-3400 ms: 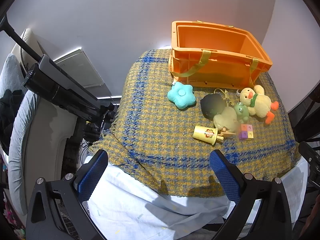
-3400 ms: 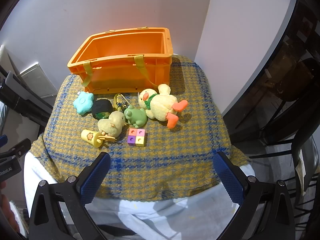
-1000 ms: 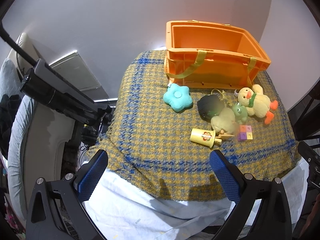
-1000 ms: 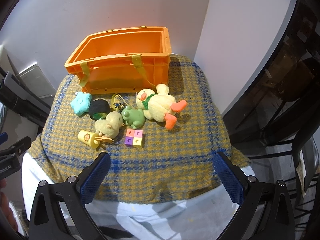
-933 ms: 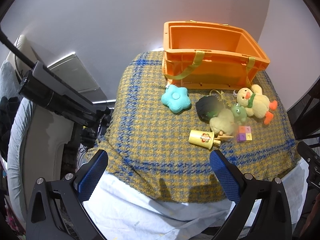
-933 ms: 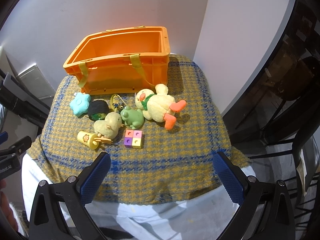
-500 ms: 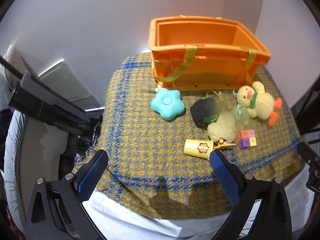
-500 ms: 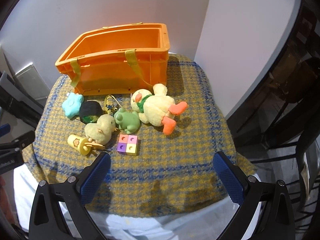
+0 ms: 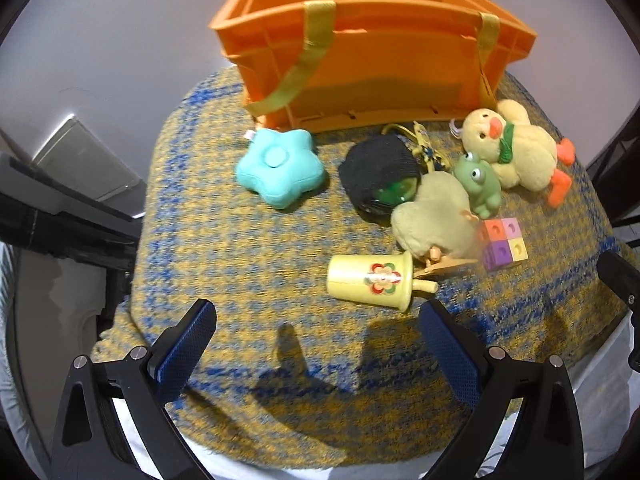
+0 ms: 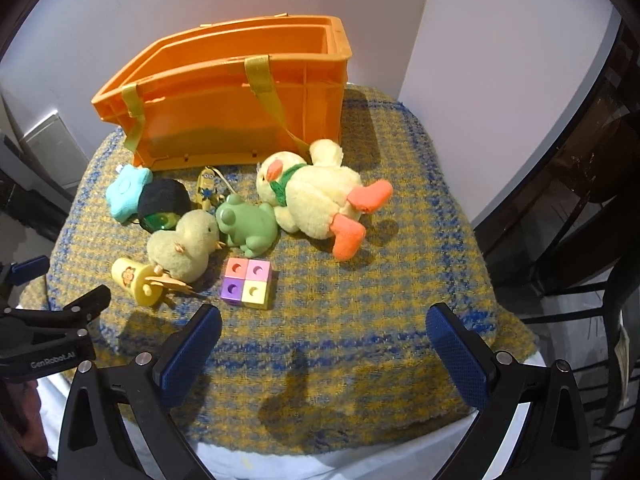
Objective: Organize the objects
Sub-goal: 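Grasp the yellow flower cup with the left tool while the right tool grasps the four-colour block square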
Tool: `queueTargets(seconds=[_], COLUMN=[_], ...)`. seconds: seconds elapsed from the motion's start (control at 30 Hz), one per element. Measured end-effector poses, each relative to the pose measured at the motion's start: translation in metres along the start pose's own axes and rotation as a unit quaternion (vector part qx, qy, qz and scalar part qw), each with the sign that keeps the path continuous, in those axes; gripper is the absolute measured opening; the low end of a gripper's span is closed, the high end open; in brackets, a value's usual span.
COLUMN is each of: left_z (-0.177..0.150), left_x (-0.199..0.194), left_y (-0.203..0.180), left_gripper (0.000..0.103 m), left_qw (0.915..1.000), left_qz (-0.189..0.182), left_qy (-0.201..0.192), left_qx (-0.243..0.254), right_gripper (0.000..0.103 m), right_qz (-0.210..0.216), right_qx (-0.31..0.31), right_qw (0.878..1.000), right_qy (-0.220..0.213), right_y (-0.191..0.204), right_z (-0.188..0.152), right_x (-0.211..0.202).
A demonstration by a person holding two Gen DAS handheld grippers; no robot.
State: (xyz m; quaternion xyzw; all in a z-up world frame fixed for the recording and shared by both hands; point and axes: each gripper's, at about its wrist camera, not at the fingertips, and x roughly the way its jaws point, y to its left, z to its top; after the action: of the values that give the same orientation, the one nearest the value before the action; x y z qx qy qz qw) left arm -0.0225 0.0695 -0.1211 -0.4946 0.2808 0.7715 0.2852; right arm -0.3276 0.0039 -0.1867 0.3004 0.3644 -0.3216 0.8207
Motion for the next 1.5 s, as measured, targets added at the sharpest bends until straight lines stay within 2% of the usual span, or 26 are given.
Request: queueTargets(seconds=[0.3, 0.7, 0.9, 1.13, 1.5], left_z=[-0.003, -0.007, -0.008, -0.014, -0.026], left_x=[0.031, 0.052, 0.056, 0.054, 0.040], left_y=[-0.021, -0.022, -0.023, -0.027, -0.009], left_gripper=[0.103, 0.103, 0.092, 0.059, 0.058], left_qw=[0.9991, 0.9977, 0.9971, 0.9957, 0.9956], left_qz=[-0.020, -0.042, -0.047, -0.057, -0.068], left_qy=[0.012, 0.012, 0.009, 0.003, -0.013], left_qx=[0.036, 0.052, 0.058, 0.073, 0.063], right_gripper=[0.102, 0.102, 0.102, 0.102, 0.102], right_qz=[-0.004, -0.005, -0.003, -0.003, 0.022], right_qx=[-0.003, -0.003, -0.001, -0.001, -0.007], right_qw=[1.000, 1.000, 1.000, 1.000, 0.999], right_qy=[0.010, 0.025, 0.027, 0.029, 0.024], right_y=[0.002, 0.005, 0.007, 0.011, 0.026], right_z=[-0.003, -0.008, -0.008, -0.009, -0.002], right_x=[0.016, 0.031, 0.034, 0.039, 0.047])
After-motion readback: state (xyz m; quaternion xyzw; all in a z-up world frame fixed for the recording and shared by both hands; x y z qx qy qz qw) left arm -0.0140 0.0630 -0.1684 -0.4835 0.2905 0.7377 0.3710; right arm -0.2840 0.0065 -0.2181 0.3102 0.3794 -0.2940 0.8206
